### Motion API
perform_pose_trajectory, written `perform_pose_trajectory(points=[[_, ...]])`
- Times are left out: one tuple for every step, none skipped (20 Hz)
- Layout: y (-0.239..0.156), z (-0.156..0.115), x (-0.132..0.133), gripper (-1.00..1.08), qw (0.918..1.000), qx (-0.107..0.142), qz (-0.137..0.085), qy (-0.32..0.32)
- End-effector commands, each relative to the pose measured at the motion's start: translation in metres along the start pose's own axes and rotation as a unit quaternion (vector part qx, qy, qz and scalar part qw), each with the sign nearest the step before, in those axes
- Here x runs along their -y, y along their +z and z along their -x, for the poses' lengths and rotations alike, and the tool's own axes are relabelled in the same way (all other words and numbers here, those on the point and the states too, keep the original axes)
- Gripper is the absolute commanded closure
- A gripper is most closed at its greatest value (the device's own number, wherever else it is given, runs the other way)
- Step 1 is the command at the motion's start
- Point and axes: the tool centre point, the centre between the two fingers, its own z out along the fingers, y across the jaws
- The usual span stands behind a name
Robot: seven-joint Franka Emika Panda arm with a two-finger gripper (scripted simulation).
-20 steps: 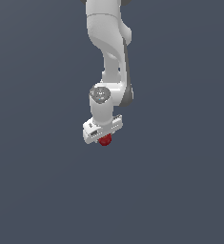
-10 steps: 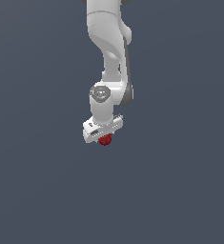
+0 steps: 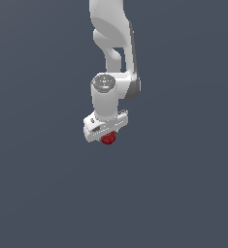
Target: Pick up the object and move it to a goal position.
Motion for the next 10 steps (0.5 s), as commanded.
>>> perform_pose_trajectory(points=[[-0.023, -0.007, 0.0, 1.08, 1.0, -0.001, 0.001, 0.0], [-0.033, -0.009, 0.0, 1.08, 1.0, -0.001, 0.001, 0.0], [-0.043, -0.012, 0.001, 1.08, 1.0, -0.001, 0.001, 0.0], [-0.053, -0.015, 0.001, 1.08, 1.0, -0.001, 0.001, 0.0], [-0.064, -0.018, 0.001, 1.08, 1.0, -0.001, 0.001, 0.0], [-0.075, -0.021, 0.001, 1.08, 1.0, -0.001, 0.001, 0.0], [-0.085, -0.024, 0.001, 1.08, 1.0, -0.001, 0.001, 0.0], [-0.096, -0.027, 0.002, 1.08, 1.0, -0.001, 0.001, 0.0], [-0.106, -0.03, 0.002, 1.08, 1.0, -0.001, 0.001, 0.0], [-0.116, -0.033, 0.002, 1.08, 1.0, -0.001, 0.001, 0.0]])
